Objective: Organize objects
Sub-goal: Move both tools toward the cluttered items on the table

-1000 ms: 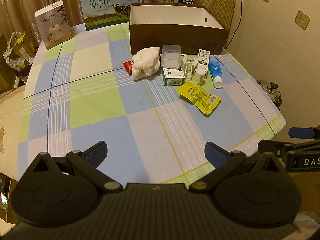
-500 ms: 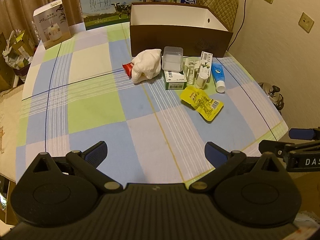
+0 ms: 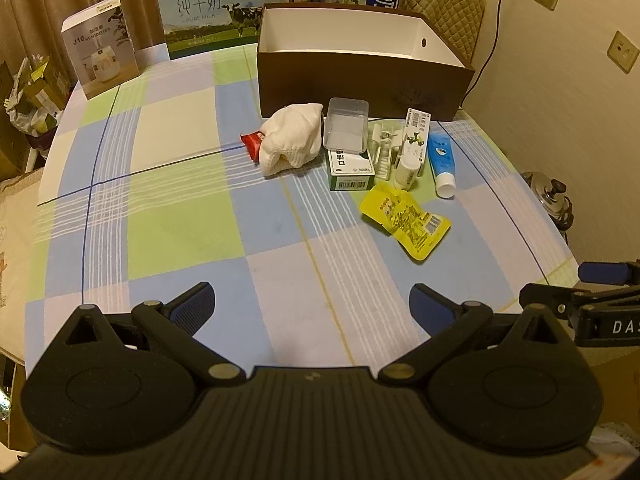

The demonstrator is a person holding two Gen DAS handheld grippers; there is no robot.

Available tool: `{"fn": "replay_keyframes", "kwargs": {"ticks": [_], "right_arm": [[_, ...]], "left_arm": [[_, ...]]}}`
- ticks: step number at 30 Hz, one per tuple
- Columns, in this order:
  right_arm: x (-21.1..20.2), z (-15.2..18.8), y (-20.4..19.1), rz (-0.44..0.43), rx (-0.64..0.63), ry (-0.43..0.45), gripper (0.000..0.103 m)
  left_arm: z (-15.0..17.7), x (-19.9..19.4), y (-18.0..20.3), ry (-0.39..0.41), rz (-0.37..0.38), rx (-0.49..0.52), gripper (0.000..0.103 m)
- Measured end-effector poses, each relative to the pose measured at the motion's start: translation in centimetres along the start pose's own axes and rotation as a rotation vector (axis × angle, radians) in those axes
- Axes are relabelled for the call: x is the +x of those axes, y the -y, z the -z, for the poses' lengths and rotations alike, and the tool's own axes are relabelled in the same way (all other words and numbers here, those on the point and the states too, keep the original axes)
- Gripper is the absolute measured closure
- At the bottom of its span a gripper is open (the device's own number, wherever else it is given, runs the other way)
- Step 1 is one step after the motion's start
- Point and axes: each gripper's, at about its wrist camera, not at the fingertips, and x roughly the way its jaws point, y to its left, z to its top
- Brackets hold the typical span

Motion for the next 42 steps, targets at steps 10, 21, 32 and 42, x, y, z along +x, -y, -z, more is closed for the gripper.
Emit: {"fn": "replay_keyframes", "kwargs": {"ticks": [10, 21, 32, 42], "right_arm": [[0.7, -1.0, 2.2, -0.020, 0.023, -0.022, 0.003], [2.6, -2.5, 5.0, -0.043, 0.014, -0.043, 0.011], [6.1, -4.7, 4.9, -0.141, -0.107, -0.065, 0.013], [9.3, -7.1, 3.9, -0.231, -0.254, -0.068, 0.014]], "left_arm": [[-1.2, 1.8, 1.0, -0.031, 0.013, 0.001, 0.001], [-2.3, 4.5, 1.1, -0.052, -0.014, -0.020, 0.001], [-3.3, 7.5, -0.8, -0.078, -0.080, -0.091, 0.001], [-3.7, 9.5, -1.4, -0.103, -0.131, -0.158, 0.001]]}}
